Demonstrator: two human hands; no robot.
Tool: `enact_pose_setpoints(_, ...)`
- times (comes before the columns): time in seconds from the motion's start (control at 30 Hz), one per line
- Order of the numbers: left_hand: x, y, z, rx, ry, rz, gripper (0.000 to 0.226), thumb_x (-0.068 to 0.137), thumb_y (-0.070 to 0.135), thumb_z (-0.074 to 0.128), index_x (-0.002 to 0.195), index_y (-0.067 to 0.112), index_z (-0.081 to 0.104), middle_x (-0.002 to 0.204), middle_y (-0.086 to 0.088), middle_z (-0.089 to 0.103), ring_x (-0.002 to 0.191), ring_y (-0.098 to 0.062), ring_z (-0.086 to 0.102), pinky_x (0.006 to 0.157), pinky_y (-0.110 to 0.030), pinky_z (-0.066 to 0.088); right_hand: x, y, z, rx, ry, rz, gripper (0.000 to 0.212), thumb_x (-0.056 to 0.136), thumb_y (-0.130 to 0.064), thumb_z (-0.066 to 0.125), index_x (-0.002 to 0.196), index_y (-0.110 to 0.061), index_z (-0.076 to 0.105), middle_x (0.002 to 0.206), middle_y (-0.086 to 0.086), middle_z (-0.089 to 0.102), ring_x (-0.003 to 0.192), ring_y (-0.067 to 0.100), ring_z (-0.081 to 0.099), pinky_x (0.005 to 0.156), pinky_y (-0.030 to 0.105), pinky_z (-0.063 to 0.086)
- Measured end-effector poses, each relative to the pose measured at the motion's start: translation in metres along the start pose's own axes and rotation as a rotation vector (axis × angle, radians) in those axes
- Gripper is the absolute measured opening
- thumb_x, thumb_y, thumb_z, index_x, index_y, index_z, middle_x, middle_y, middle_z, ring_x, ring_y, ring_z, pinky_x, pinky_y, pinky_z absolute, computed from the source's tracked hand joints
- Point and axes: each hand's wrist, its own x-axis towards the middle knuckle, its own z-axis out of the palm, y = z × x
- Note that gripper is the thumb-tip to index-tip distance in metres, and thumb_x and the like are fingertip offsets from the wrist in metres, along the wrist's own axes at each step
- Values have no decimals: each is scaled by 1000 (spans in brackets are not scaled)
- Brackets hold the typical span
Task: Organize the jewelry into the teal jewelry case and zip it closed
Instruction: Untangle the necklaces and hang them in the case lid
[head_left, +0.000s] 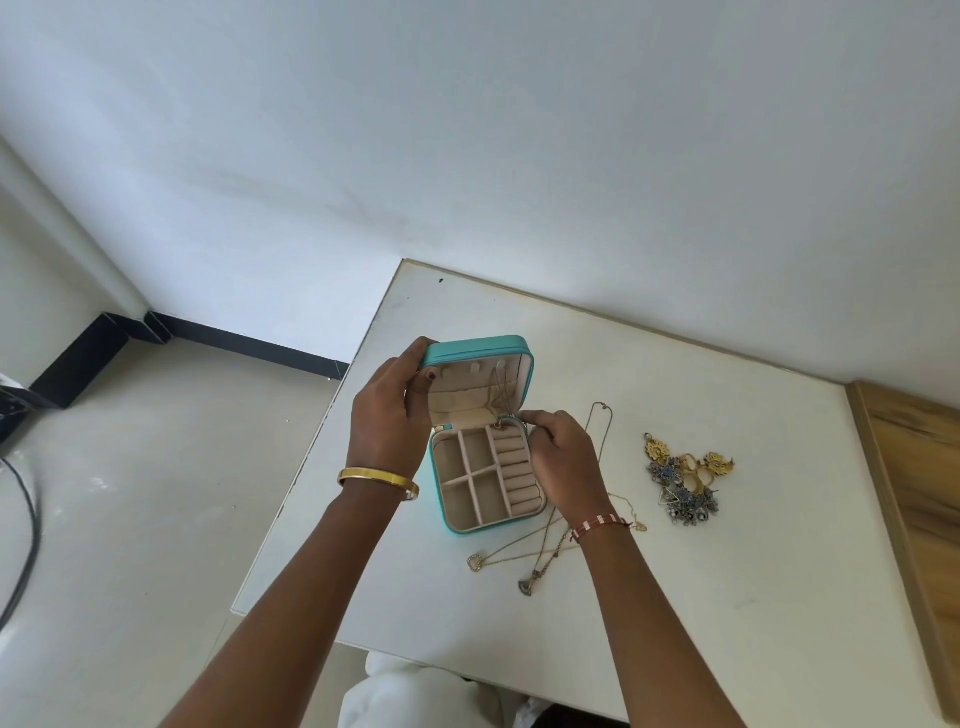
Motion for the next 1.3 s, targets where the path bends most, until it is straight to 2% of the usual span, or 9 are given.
enact_pose_setpoints(0.07,0,0,-1,-5,4,-6,34,93,11,44,127,12,51,113,-14,63,90,-13,47,80,-22,41,2,4,-2,-58,-18,-33,39,90,1,37,120,-10,60,102,15,56,95,23,52,77,21,38)
enact_pose_setpoints(0.17,-1,-1,0,0,-3,5,34,93,11,44,127,13,52,112,-14,63,89,-14,48,80,-23,42,6,7,-2,-195,-22,-98,36,89,0,47,120,-13,60,98,15,57,94,26,54,76,23,40)
enact_pose_setpoints(0.4,-1,1,0,0,-2,-5,34,93,11,44,127,12,51,113,-14,63,91,-14,47,80,-23,41,16,12,-2,-315,67,-235,19,88,-4,53,100,-3,68,89,16,61,87,28,57,66,25,38)
enact_pose_setpoints(0.57,-2,2,0,-5,0,-16,35,94,11,44,128,12,51,115,-14,62,92,-14,47,82,-23,42,10,12,-6,-125,207,-186,14,87,-4,56,94,-1,68,92,14,68,85,24,61,72,20,41)
enact_pose_setpoints(0.67,-2,2,1,-6,3,-17,34,94,11,44,127,12,51,114,-14,63,92,-13,47,82,-23,43,1,5,-8,-36,285,-210,12,84,-2,59,92,-2,69,87,13,69,80,22,62,69,15,43)
enact_pose_setpoints(0.8,-2,3,0,-15,4,-21,34,94,11,44,127,11,51,114,-14,62,92,-13,48,83,-23,42,-6,-12,-8,42,298,-269,14,83,0,60,93,-3,69,87,12,70,79,22,64,73,29,54)
enact_pose_setpoints(1.0,-3,2,0,-13,-2,-26,35,93,11,44,128,12,51,116,-13,62,93,-13,48,83,-21,41,-3,-31,-7,193,236,-197,17,83,-2,62,98,-3,70,96,10,71,84,14,64,75,15,50)
enact_pose_setpoints(1.13,-2,2,1,-18,3,-22,34,93,10,45,127,11,52,114,-15,63,92,-14,48,82,-22,41,3,-22,3,5,249,-213,19,83,-1,61,99,-7,71,92,11,71,86,24,61,75,28,51)
enact_pose_setpoints(1.3,-1,0,0,-16,-1,-6,33,93,11,45,126,11,53,110,-15,64,89,-15,49,80,-24,43,3,-13,11,-205,317,-257,25,77,2,66,99,-8,70,81,12,63,82,28,55,68,28,46)
